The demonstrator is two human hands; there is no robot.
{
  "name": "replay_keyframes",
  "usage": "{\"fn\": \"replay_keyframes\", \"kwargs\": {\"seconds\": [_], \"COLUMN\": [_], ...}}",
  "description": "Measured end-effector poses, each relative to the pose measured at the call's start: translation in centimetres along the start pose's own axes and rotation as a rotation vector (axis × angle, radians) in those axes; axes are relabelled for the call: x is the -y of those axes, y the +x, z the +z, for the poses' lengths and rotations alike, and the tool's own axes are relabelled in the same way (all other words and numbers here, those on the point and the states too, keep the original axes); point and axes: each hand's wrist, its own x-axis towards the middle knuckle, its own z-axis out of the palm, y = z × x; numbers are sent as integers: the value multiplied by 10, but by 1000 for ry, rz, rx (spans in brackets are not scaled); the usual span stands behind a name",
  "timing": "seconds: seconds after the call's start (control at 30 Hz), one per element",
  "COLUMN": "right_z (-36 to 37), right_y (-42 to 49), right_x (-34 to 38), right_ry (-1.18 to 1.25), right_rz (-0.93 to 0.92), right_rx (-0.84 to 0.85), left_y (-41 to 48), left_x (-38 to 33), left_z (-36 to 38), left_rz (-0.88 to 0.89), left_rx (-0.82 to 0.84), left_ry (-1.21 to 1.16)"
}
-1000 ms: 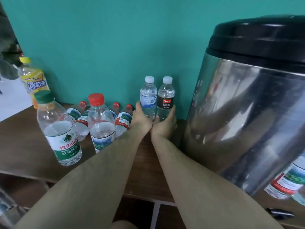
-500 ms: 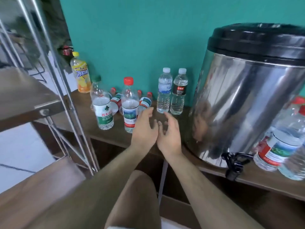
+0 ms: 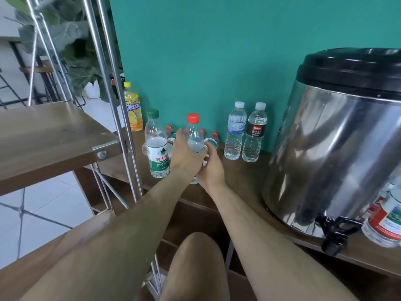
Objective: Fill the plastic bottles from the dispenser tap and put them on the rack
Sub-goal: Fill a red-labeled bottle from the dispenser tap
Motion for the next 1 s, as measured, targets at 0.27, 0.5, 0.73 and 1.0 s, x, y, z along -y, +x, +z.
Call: {"fn": "replay_keyframes", "kwargs": {"seconds": [0.27,0.5,0.73,1.0], "right_z": [-50,-154,-229,-267], "right_y": [-55,-154,-241,-271], "right_x": [4,27,42,20], "right_ry": [-190,-339,-638,-833], "right_rz": [-95,-76,-132,13], "right_rx": [25,-34,78,-33], "left_y": [-46,-156,-252,-290], "left_x": [-12,-33,-20,31], "left_z": [0,37,76,109], "left_rz": [189,259,224,28], "left_rx": [70,289,345,553], "left_ry": [101,-160,-335,-170]}}
